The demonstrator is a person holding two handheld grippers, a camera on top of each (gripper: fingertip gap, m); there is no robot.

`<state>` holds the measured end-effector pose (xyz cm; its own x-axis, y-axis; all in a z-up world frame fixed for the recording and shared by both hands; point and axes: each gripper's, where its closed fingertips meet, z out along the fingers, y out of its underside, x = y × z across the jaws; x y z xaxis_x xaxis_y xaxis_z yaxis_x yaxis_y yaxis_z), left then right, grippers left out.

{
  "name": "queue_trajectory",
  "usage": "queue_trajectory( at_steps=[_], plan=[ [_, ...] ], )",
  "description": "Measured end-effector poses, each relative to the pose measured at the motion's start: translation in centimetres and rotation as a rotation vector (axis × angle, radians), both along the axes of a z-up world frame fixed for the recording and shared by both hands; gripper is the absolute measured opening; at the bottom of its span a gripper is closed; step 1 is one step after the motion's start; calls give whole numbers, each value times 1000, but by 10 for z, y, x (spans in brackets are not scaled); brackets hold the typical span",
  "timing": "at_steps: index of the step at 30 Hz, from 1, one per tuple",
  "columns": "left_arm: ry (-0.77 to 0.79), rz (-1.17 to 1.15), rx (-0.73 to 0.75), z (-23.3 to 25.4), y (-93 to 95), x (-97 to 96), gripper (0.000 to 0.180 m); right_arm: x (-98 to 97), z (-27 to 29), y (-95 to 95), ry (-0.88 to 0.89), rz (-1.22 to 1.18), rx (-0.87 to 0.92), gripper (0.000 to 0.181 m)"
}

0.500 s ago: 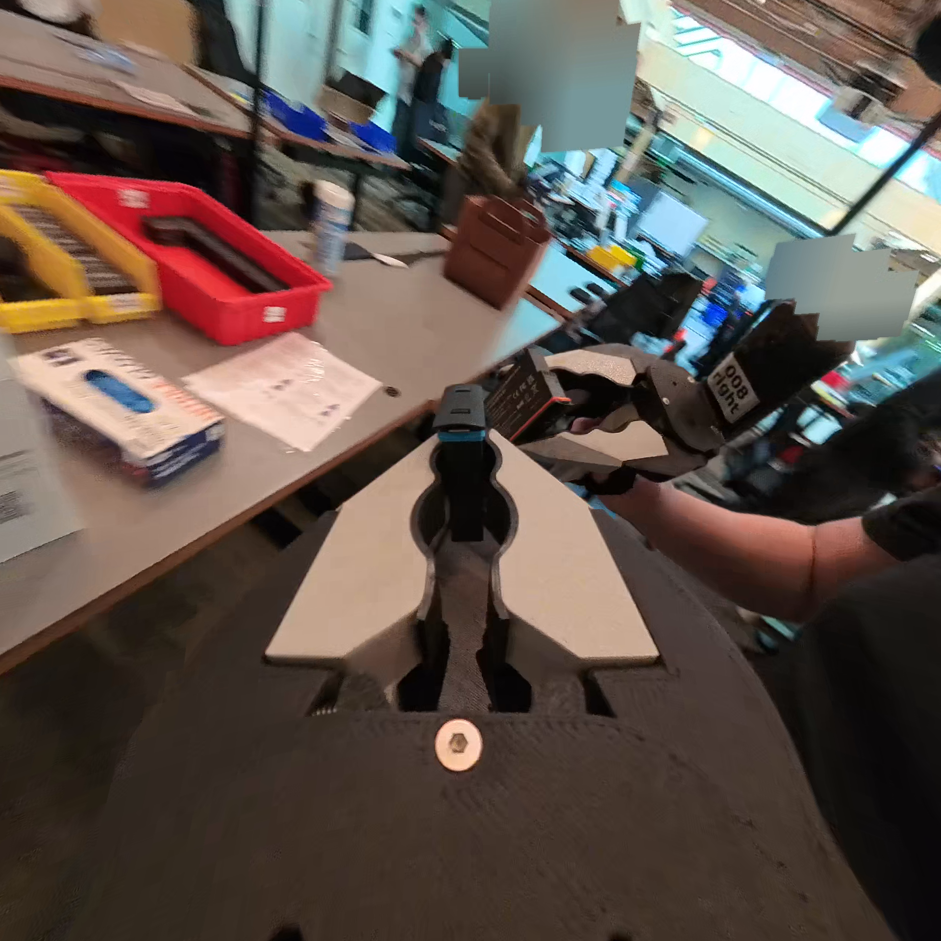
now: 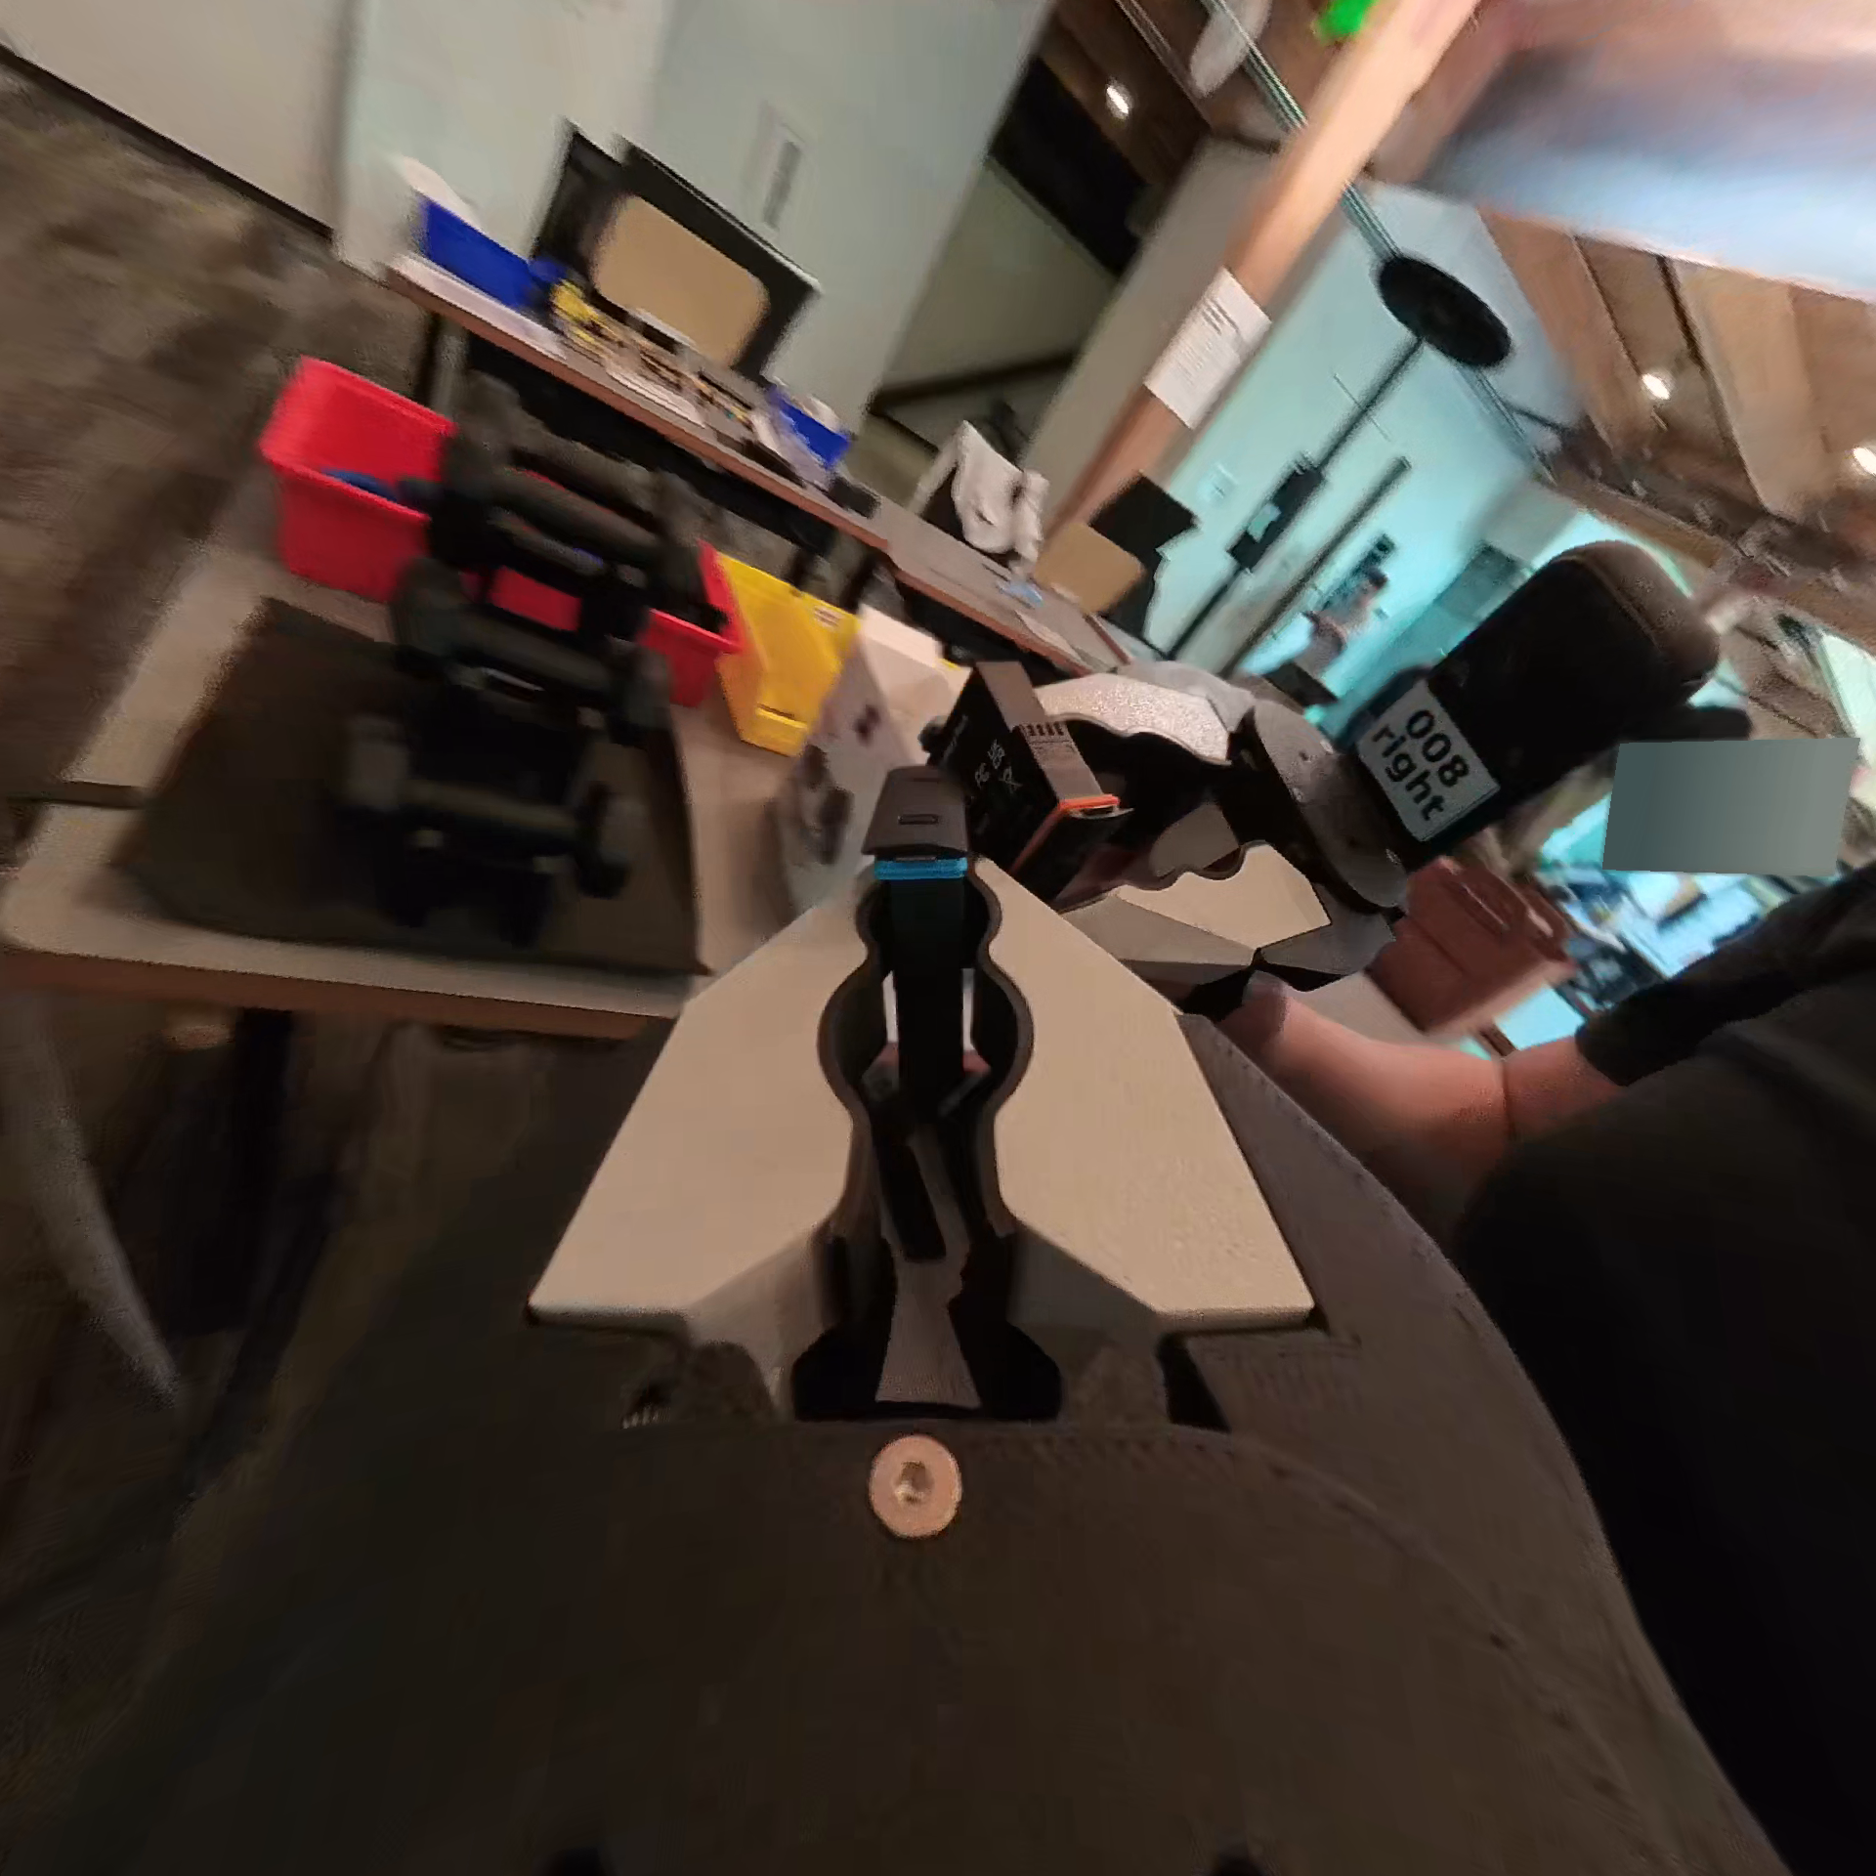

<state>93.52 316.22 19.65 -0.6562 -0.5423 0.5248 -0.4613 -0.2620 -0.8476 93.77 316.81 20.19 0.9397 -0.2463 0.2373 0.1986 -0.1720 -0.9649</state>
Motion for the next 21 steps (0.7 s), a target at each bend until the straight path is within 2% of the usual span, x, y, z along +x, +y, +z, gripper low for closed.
queue_trajectory(
  at_steps=[4,8,11,13,17,21],
  plan=[
    [15,188,-56,-6,79,51,9,51,-5,76,2,182,-1,41],
    [-32,387,-59,17,164,90,8,111,19,160,33,319,81,41],
    [-60,514,-20,34,226,101,8,149,42,227,149,427,154,41],
    [-67,592,29,35,269,105,8,168,48,268,163,495,183,40],
    [-68,698,47,22,361,117,8,204,33,349,101,525,192,41],
    [-44,753,43,21,453,131,8,238,22,420,195,499,188,40]
  ],
)
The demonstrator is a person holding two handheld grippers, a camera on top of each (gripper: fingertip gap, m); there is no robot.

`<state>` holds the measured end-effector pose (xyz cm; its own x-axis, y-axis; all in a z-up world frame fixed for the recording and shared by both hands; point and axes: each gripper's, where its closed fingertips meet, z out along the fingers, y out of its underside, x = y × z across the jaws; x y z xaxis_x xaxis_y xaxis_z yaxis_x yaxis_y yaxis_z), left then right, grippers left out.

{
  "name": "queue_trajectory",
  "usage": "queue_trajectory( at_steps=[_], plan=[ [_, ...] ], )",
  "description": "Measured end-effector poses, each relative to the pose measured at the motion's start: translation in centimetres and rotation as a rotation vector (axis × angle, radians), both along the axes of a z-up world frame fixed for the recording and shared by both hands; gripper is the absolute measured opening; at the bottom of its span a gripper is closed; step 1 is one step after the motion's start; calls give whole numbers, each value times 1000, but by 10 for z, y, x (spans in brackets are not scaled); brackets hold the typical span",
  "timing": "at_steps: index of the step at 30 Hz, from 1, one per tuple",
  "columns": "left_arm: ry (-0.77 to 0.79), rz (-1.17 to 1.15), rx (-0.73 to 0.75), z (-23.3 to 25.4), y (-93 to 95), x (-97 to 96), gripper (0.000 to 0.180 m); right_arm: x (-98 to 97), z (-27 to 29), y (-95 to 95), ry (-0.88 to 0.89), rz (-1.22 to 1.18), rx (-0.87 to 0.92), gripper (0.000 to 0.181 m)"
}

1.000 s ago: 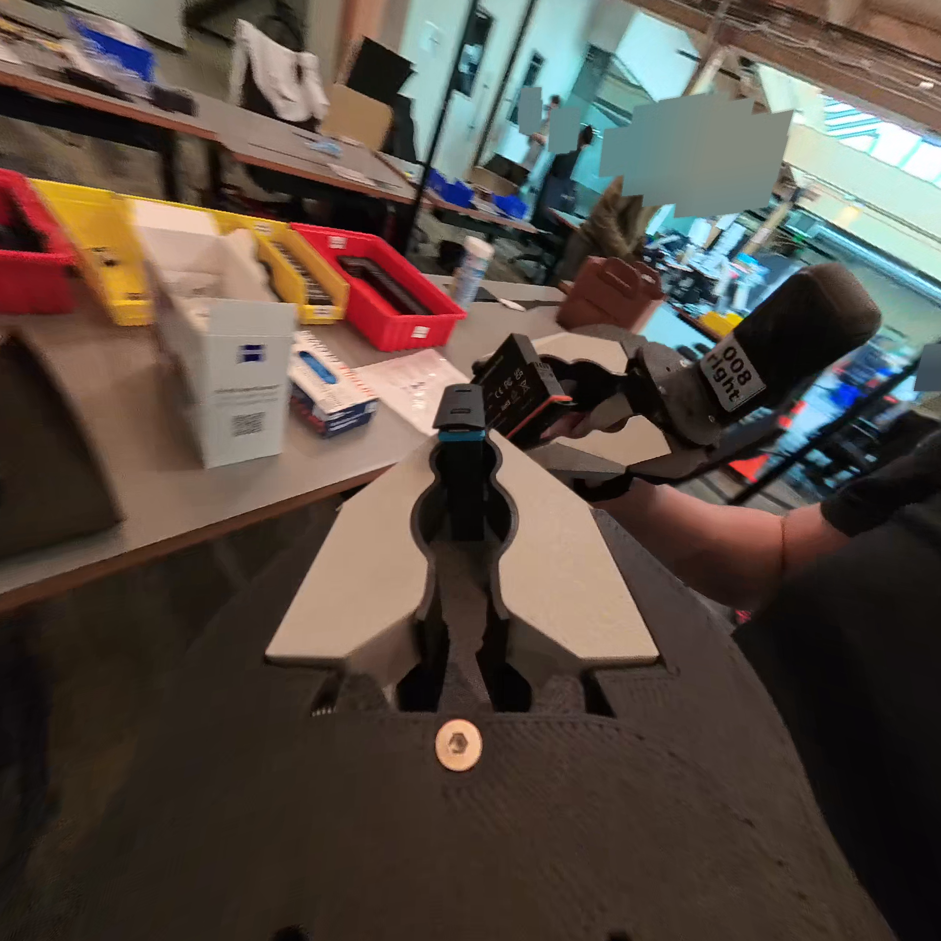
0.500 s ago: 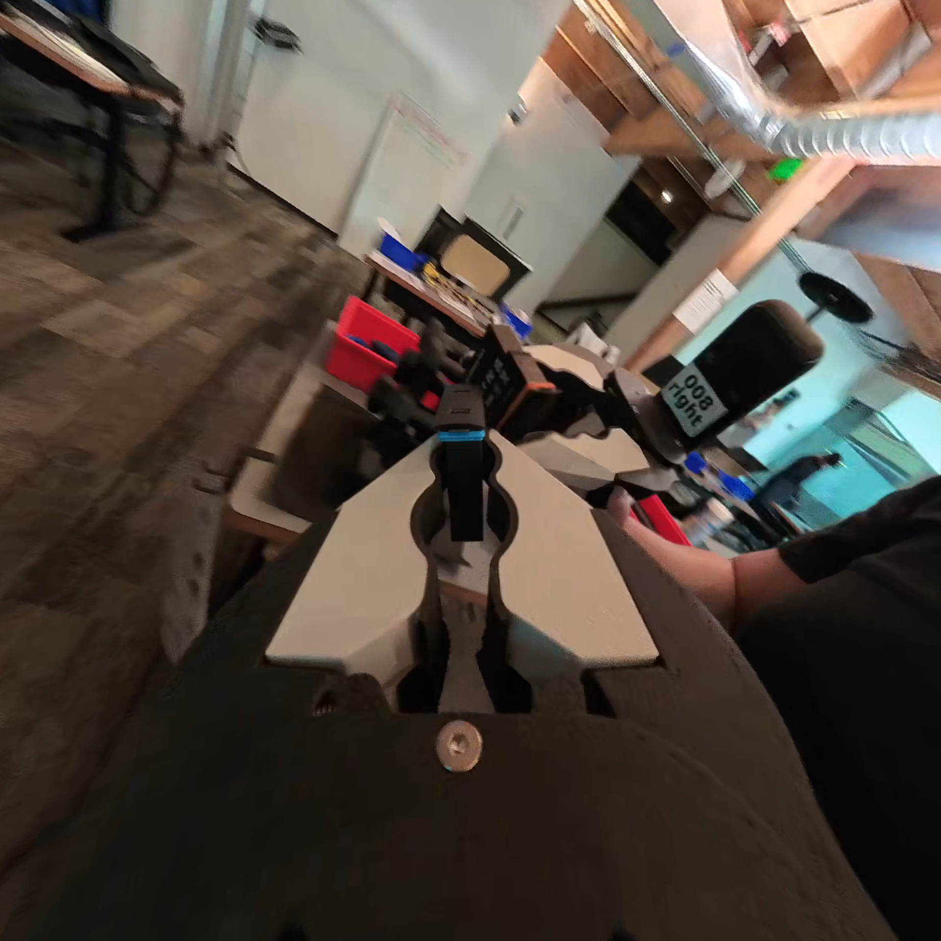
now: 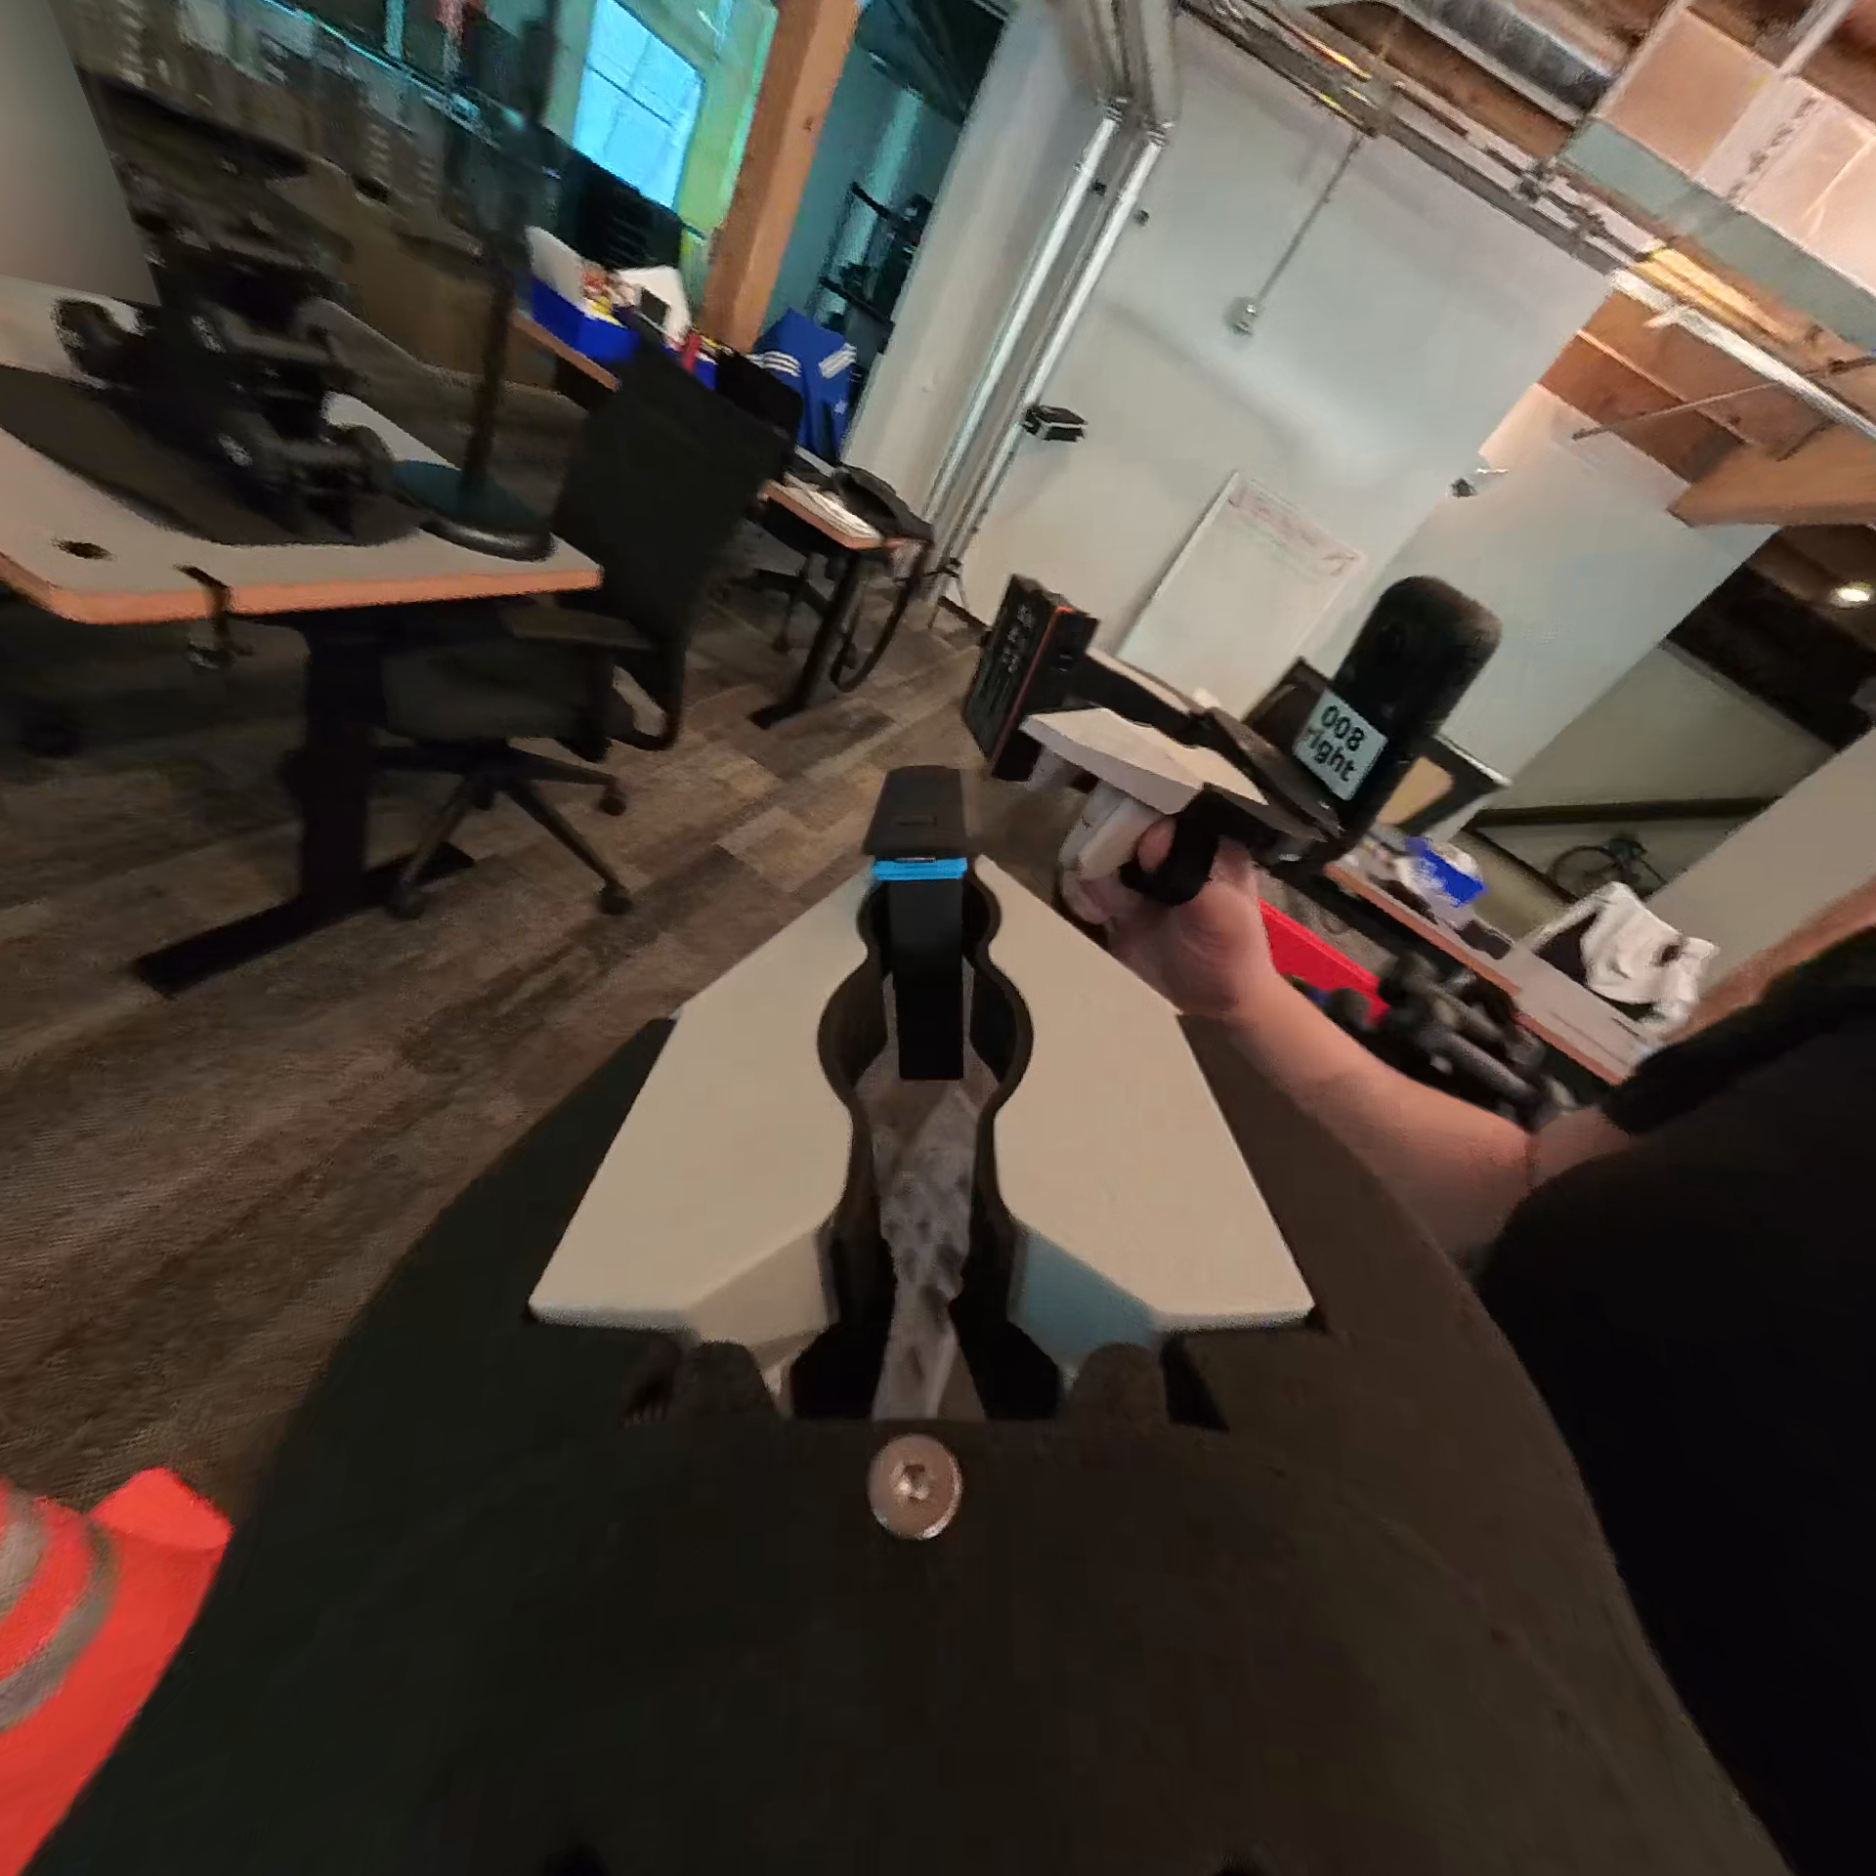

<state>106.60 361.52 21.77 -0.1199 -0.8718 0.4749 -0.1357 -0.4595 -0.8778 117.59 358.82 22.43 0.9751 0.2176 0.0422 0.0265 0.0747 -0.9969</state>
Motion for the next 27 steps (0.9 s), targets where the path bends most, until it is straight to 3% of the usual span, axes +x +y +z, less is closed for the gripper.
queue_trajectory(
  at_steps=[10,20,25,27],
  plan=[
    [-82,261,-47,-8,231,59,8,100,5,216,-97,78,-91,41],
    [-99,832,-58,-18,501,69,9,112,17,510,-200,604,-112,40],
    [51,1056,18,-24,579,51,8,58,20,626,-273,785,-124,41],
    [224,1166,78,-39,611,29,8,31,13,665,-262,847,-132,41]
  ],
)
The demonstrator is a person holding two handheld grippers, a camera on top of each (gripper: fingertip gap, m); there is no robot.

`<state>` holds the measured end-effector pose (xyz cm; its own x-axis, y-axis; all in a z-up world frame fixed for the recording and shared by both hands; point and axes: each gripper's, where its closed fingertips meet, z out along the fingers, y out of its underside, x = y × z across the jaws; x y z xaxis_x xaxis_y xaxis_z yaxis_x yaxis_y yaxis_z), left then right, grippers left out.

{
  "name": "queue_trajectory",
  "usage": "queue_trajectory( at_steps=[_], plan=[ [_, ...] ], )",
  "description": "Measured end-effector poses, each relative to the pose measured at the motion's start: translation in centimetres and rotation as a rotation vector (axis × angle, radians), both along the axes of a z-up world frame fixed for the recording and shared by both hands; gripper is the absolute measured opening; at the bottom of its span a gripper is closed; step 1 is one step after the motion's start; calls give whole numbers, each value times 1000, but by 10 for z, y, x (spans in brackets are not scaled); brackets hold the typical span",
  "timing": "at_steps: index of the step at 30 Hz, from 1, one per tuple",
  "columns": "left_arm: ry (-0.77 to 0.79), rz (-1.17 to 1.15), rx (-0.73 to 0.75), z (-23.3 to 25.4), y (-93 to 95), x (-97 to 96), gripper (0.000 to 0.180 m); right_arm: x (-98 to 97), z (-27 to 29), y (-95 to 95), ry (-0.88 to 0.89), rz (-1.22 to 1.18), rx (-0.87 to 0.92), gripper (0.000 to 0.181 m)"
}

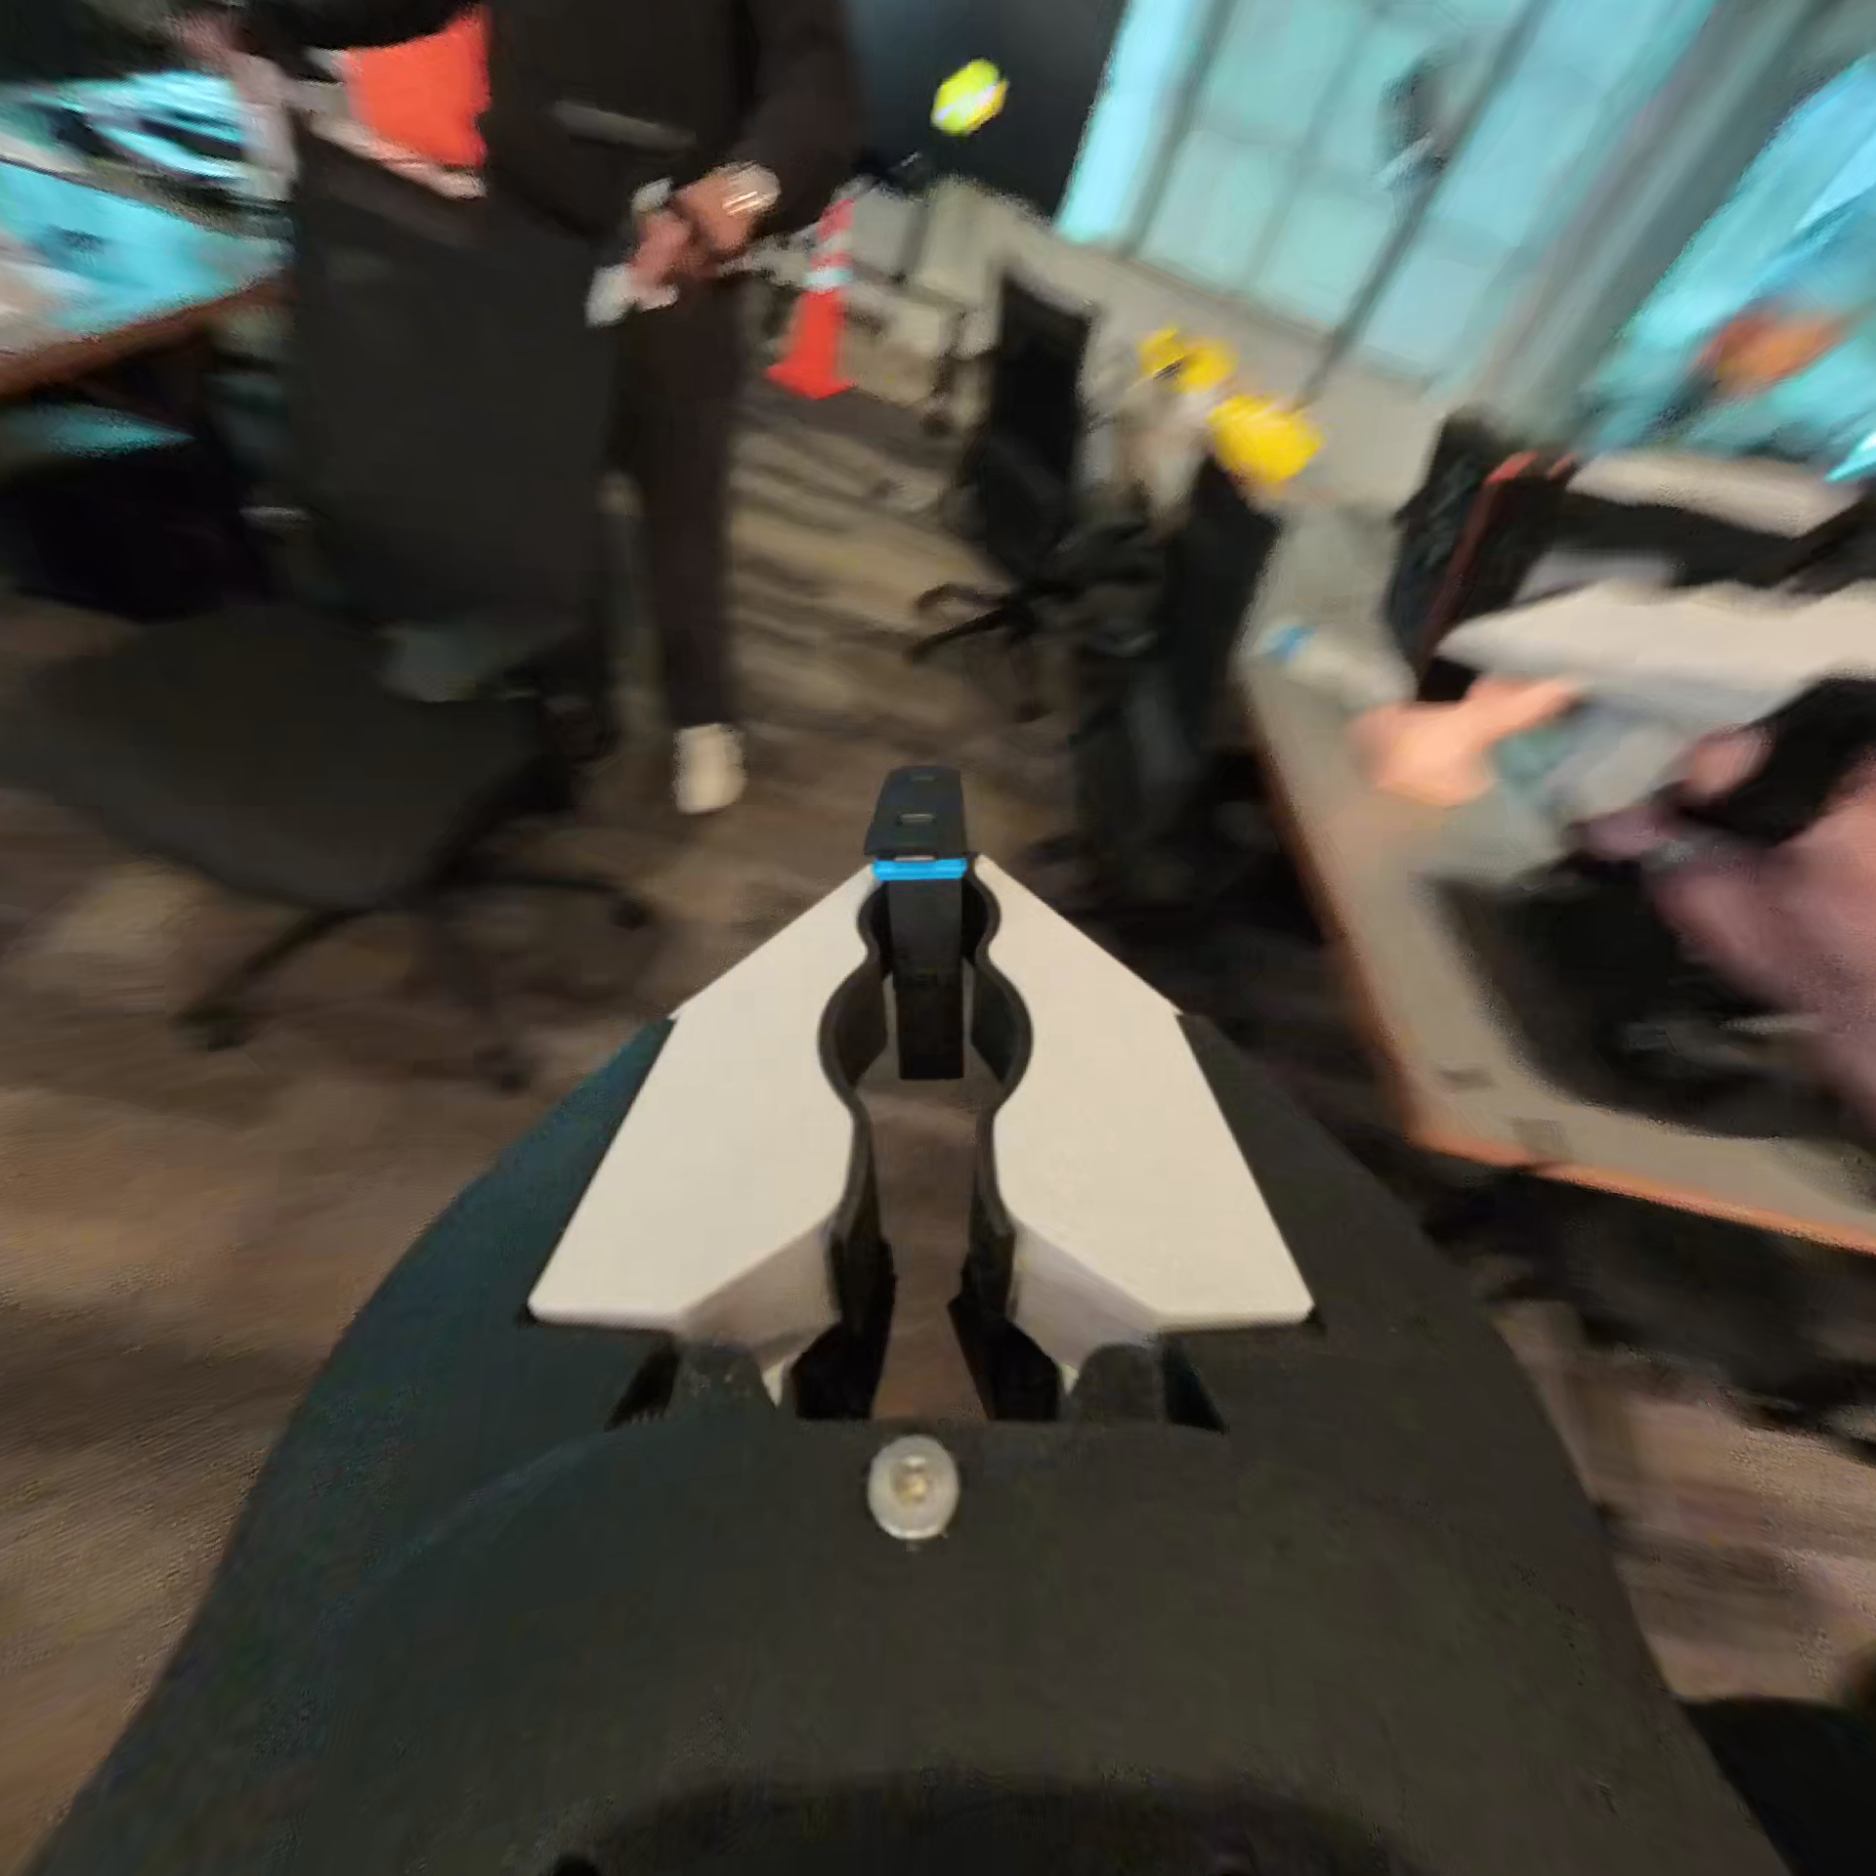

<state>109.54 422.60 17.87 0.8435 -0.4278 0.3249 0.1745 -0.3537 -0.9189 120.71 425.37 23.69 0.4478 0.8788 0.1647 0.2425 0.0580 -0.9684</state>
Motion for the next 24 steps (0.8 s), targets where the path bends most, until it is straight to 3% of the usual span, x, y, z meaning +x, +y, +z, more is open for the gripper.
queue_trajectory(
  at_steps=[3,5,9,24],
  plan=[
    [460,236,-74,-31,51,-63,8,-38,-24,63,-31,46,-21,41],
    [669,329,-106,-43,88,-103,8,-63,-38,106,-64,80,-29,41],
    [666,341,-170,-55,175,-159,8,-110,-50,198,-127,82,23,41],
    [724,623,-339,-60,415,-448,8,-412,-125,491,-198,314,-106,42]
  ],
)
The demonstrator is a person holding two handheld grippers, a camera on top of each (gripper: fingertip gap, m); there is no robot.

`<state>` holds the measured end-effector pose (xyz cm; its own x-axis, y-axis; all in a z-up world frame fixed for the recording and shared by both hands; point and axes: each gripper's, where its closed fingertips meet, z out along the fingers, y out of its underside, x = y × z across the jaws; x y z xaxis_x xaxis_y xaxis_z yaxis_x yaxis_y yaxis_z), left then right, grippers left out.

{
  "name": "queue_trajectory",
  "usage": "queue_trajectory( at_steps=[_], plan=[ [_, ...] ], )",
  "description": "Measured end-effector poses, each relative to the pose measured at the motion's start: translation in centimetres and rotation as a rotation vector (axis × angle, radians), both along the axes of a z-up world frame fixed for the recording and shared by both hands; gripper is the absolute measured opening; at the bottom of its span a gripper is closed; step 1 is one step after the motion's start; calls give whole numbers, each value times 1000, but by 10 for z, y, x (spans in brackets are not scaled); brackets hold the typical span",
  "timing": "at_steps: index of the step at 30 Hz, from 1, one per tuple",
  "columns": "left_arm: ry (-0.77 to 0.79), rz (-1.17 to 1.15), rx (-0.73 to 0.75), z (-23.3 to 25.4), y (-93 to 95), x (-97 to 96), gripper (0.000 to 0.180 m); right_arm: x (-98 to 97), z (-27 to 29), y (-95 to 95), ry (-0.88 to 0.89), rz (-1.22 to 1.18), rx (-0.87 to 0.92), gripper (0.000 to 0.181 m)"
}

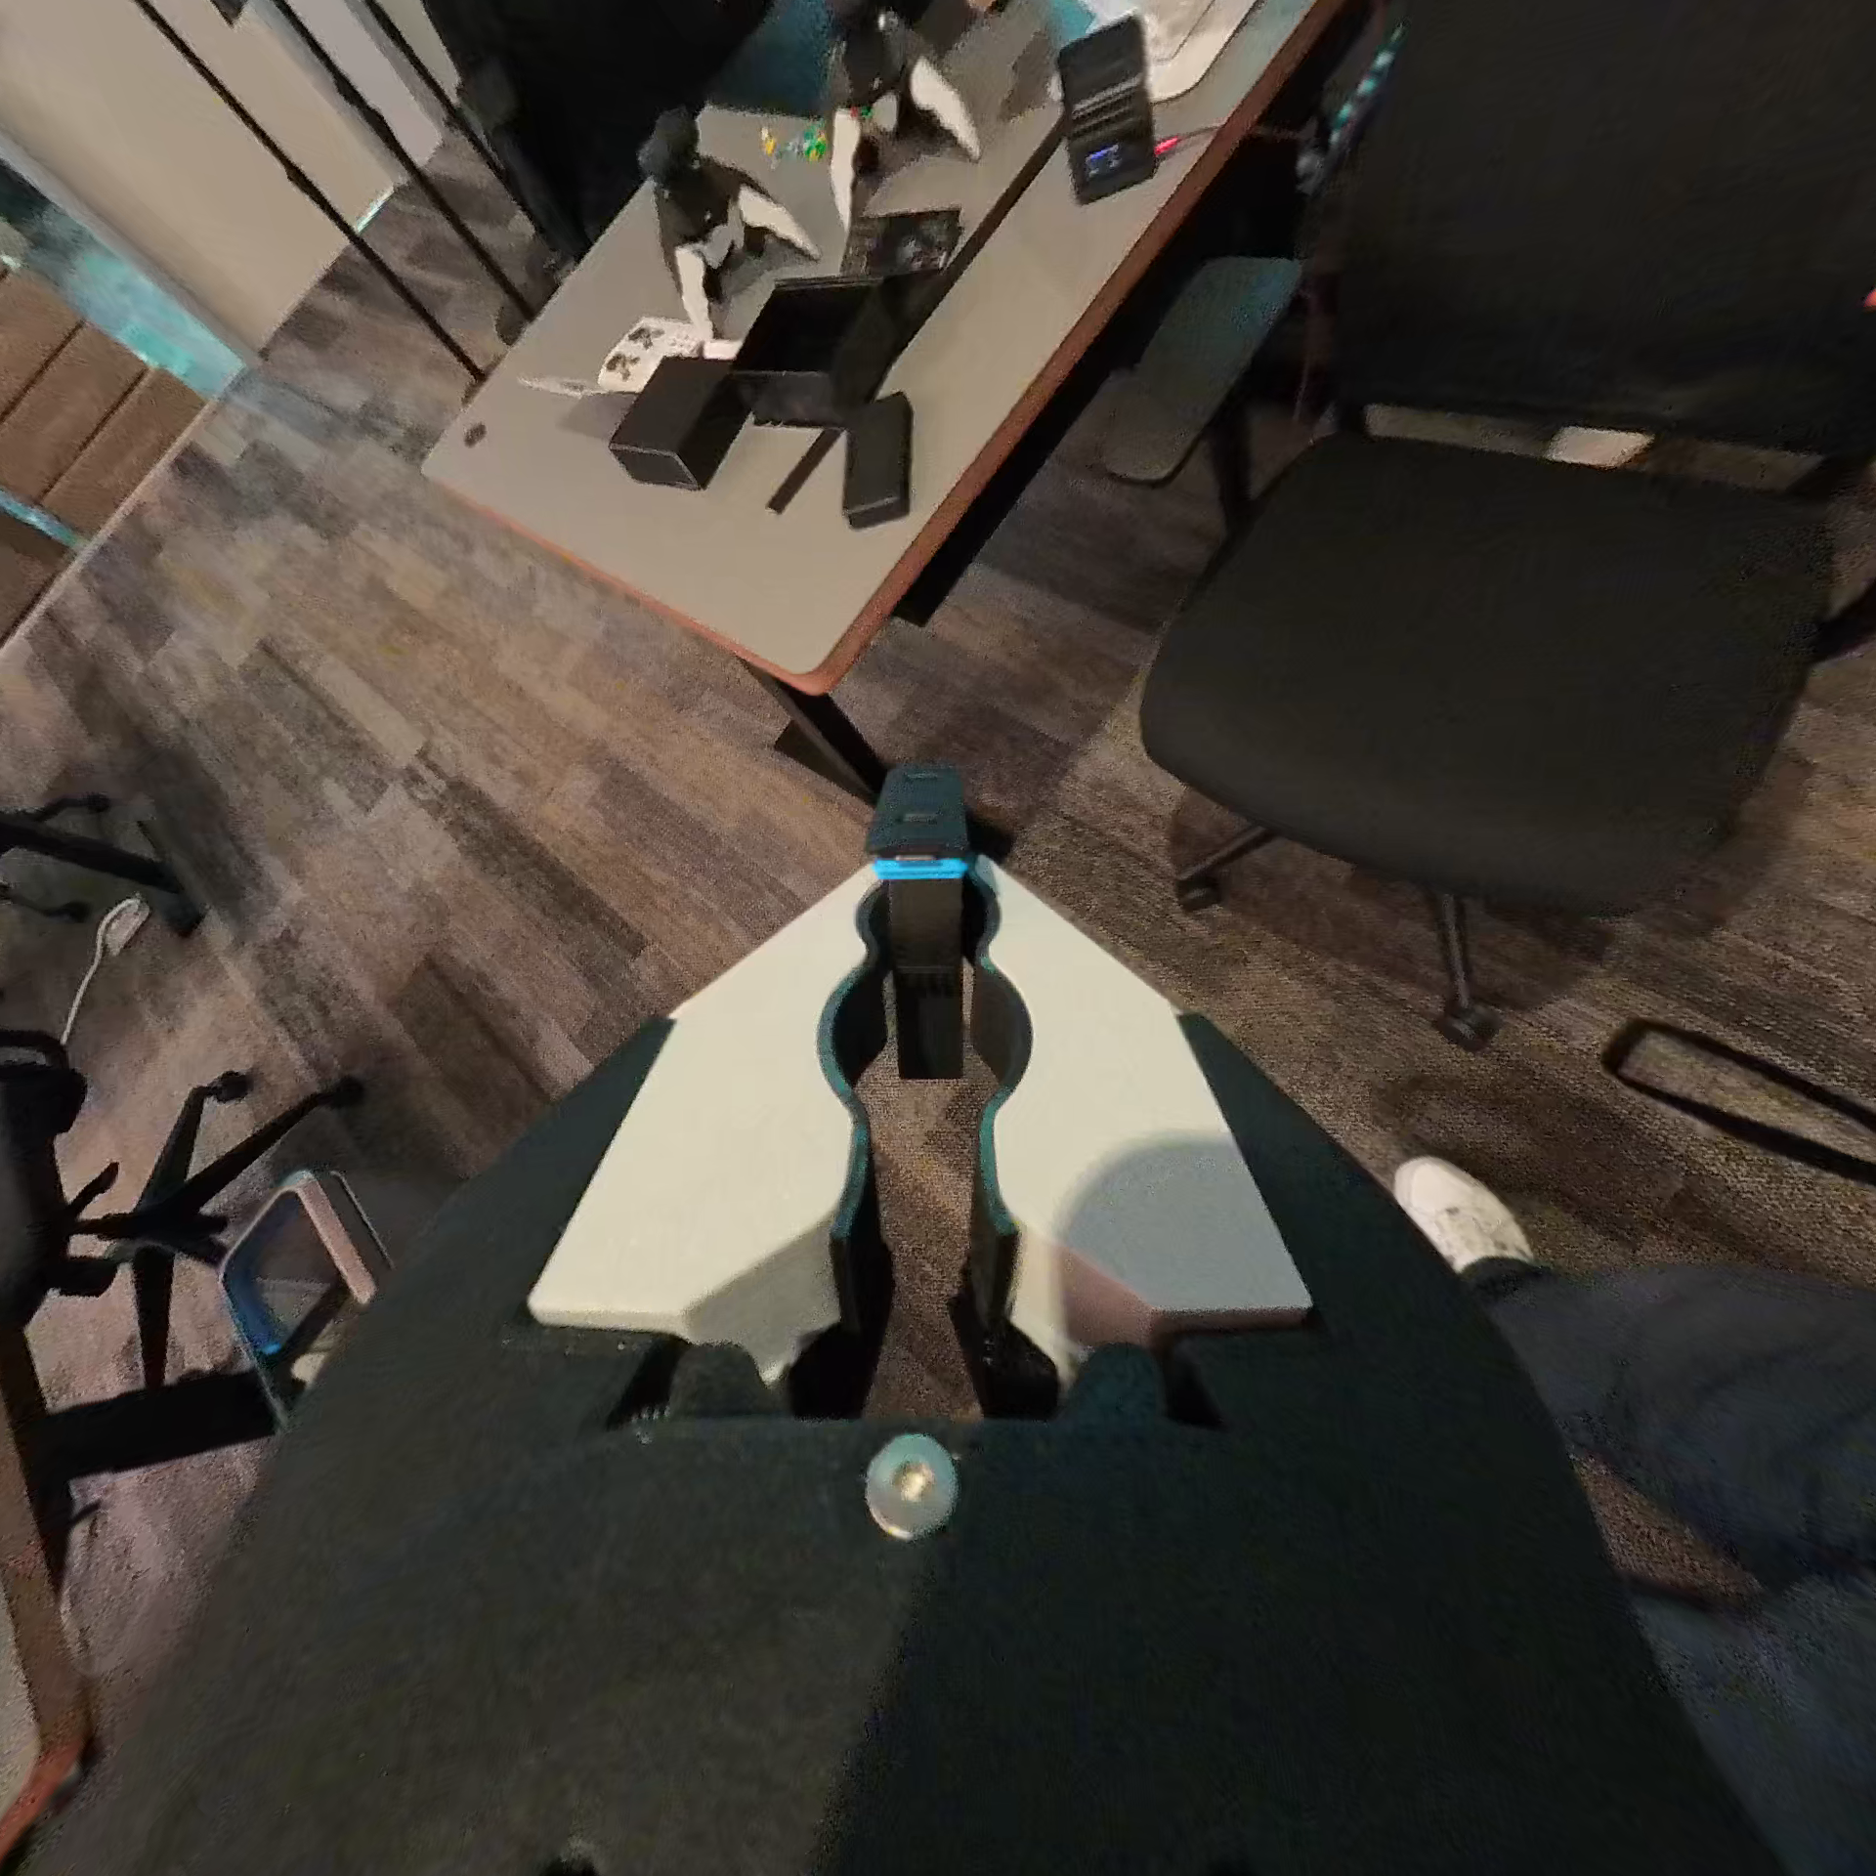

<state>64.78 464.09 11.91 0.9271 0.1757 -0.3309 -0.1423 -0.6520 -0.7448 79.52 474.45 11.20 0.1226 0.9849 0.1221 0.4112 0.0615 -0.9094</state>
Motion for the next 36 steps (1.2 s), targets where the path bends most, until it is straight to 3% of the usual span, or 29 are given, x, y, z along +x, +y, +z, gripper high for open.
queue_trajectory(
  at_steps=[3,7,9,13,17,21,27,33,36],
  plan=[
    [-71,0,-28,-2,39,-53,8,-69,-18,59,-34,21,-77,41],
    [-530,-93,-49,-41,91,-97,8,-147,-52,128,-101,-9,-151,42],
    [-710,-140,-53,-71,122,-127,8,-180,-70,160,-108,-37,-152,41],
    [-847,-196,-164,-154,193,-210,8,-240,-115,211,-118,-144,-197,41],
    [-1049,-208,-315,-226,271,-273,9,-286,-147,231,-97,-264,-353,41],
    [-1082,-171,-474,-285,336,-320,8,-312,-166,251,-147,-339,-420,42],
    [-1156,-123,-559,-347,414,-355,8,-338,-182,305,-163,-356,-436,42],
    [-1306,-157,-574,-366,443,-363,9,-365,-203,356,-184,-367,-495,42],
    [-1297,-226,-588,-368,447,-373,20,-381,-202,370,-165,-371,-515,41]
  ],
)
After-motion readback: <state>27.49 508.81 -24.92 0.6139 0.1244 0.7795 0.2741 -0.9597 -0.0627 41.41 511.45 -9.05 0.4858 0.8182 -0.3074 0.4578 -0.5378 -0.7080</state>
